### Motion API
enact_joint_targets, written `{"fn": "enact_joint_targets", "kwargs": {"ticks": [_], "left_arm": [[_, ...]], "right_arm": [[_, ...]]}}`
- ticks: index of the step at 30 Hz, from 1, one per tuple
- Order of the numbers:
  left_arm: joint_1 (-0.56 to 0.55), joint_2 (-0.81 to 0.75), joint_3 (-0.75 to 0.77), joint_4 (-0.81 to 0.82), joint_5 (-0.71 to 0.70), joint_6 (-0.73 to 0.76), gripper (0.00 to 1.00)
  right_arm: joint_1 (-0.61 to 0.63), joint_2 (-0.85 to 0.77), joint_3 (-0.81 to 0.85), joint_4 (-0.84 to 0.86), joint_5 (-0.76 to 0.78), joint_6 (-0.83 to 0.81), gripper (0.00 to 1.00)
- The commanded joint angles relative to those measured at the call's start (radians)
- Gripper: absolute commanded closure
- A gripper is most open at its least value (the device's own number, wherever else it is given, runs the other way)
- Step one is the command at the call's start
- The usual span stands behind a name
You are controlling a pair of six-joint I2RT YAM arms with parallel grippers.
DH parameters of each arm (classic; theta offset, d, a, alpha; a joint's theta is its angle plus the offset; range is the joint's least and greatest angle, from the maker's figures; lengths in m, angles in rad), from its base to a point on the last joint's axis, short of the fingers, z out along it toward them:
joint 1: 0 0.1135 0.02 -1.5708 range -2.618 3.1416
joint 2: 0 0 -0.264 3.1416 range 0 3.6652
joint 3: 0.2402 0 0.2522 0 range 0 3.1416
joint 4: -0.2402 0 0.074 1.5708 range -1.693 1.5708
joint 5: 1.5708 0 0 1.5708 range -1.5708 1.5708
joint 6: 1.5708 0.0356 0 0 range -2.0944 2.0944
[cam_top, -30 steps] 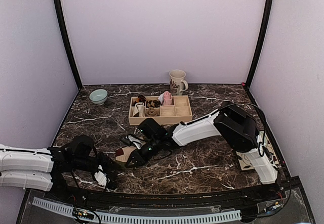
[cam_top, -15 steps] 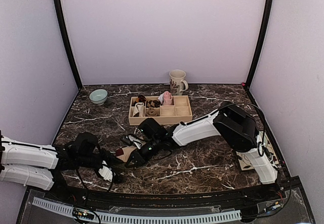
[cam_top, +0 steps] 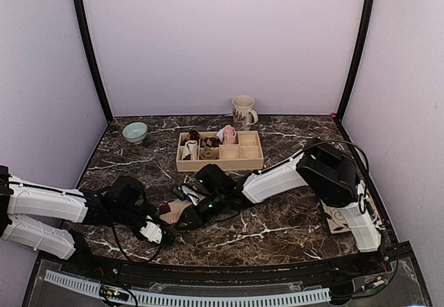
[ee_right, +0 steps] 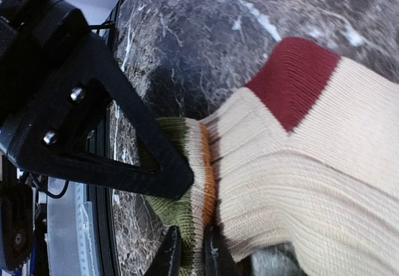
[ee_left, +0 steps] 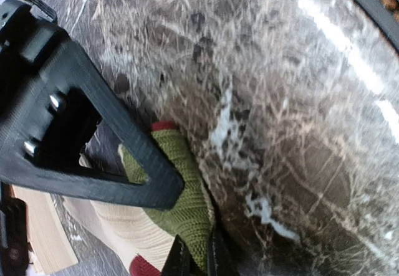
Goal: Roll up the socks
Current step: Roll the sock at the center of the board.
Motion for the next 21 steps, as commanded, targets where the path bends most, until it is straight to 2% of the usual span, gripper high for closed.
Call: {"fn": "enact_joint_targets", "kwargs": {"ticks": [1, 2, 3, 9, 11, 15, 17, 21], "left_arm": [[-0.005, 0.014, 0.022, -0.154, 0.022, -0.054, 1.00], [-0.005, 0.014, 0.024, -0.165, 0.025, -0.058, 1.00], [-0.005, 0.016, 0.029, -0.181, 0.031, -0.060, 1.00], [-0.003, 0.026, 0.060, -0.250, 0.086, -0.111, 1.00], [-0.002, 0.025, 0.068, -0.268, 0.109, -0.119, 1.00], [0.014, 0.035, 0.089, -0.291, 0.149, -0.149, 1.00], [0.030, 0.051, 0.114, -0.323, 0.184, -0.165, 1.00], [0.058, 0.109, 0.166, -0.412, 0.237, -0.195, 1.00]], "right_arm": [[-0.040, -0.090, -0.227, 0.059, 0.150, 0.042, 0.43], [-0.050, -0.125, -0.268, 0.120, 0.157, 0.053, 0.06], [-0.057, -0.158, -0.290, 0.163, 0.166, 0.054, 0.01], [-0.063, -0.338, -0.453, 0.241, 0.339, -0.043, 0.01], [-0.056, -0.428, -0.556, 0.345, 0.387, -0.082, 0.01], [0.011, -0.622, -0.784, 0.524, 0.620, -0.265, 0.01], [0.049, -0.688, -0.812, 0.486, 0.725, -0.330, 0.02], [0.130, -0.746, -0.718, 0.275, 0.884, -0.451, 0.05]]}}
